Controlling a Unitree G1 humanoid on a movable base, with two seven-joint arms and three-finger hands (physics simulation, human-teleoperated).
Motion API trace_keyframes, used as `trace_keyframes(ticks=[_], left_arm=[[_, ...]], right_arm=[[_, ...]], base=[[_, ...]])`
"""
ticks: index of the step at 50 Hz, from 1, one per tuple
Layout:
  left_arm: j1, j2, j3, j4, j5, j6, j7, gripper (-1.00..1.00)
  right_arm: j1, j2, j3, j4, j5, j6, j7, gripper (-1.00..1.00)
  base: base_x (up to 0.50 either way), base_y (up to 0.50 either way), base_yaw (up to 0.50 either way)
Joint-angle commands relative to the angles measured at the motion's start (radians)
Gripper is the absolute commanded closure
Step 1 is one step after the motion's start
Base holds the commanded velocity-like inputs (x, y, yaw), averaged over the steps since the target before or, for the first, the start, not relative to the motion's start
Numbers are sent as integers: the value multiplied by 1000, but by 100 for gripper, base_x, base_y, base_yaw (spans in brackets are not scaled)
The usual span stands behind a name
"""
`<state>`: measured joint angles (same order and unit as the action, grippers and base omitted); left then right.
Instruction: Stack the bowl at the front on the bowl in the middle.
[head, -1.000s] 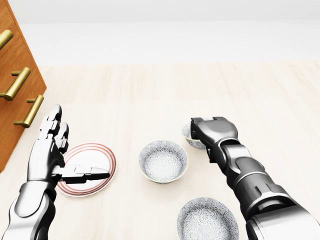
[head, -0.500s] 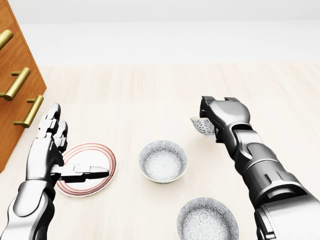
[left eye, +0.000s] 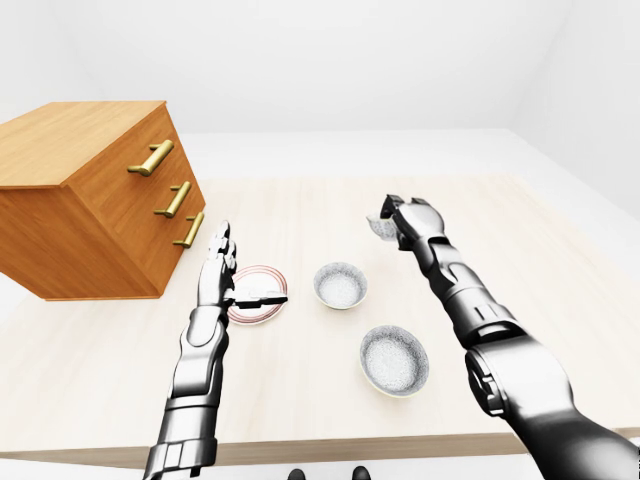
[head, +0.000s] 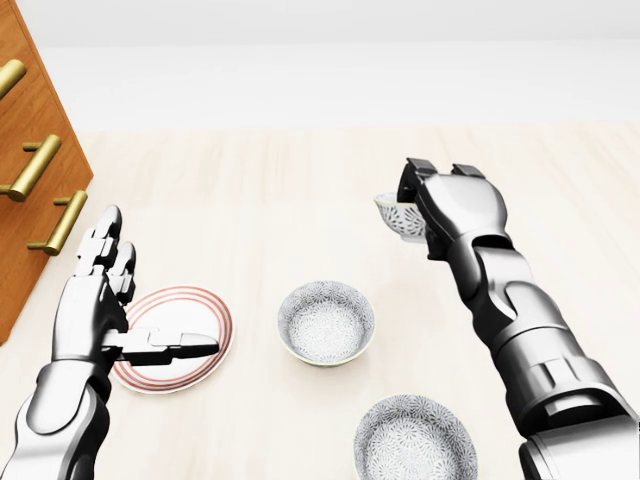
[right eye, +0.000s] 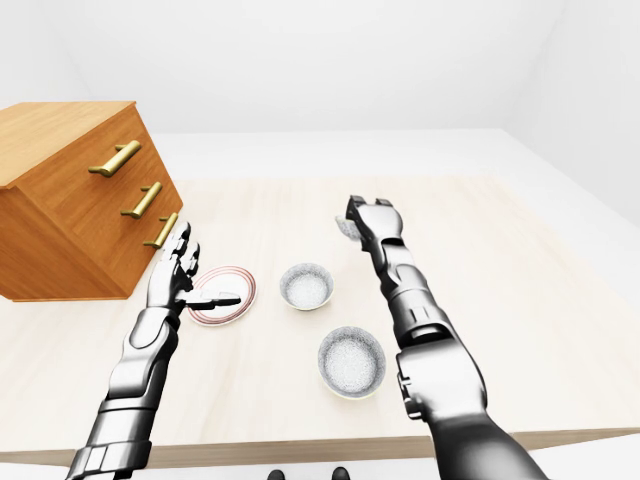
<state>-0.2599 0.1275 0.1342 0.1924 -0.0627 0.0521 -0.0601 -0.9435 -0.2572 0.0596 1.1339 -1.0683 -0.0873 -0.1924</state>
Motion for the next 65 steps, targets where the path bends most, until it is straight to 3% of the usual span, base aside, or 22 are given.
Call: trace_keyframes(ticks=[1,17,36,65], left_arm=[[3,-4,-2,-13,3,9,1,-100],[5,-4,-1,-20,2,9,-1,-100],[11,-4,0,-40,2,21,0,-100],[14,-6,-1,-44,1,20,-1,-100]], right_arm=[[147,20,-24,-344,1,0,109,100],[227,110,-12,-612,26,0,252,100],[487,151,2,-1016,38,0,429,100],[605,176,34,-1054,-15,0,411,100]], base=[[0,0,0],[0,0,0],[0,0,0],[0,0,0]])
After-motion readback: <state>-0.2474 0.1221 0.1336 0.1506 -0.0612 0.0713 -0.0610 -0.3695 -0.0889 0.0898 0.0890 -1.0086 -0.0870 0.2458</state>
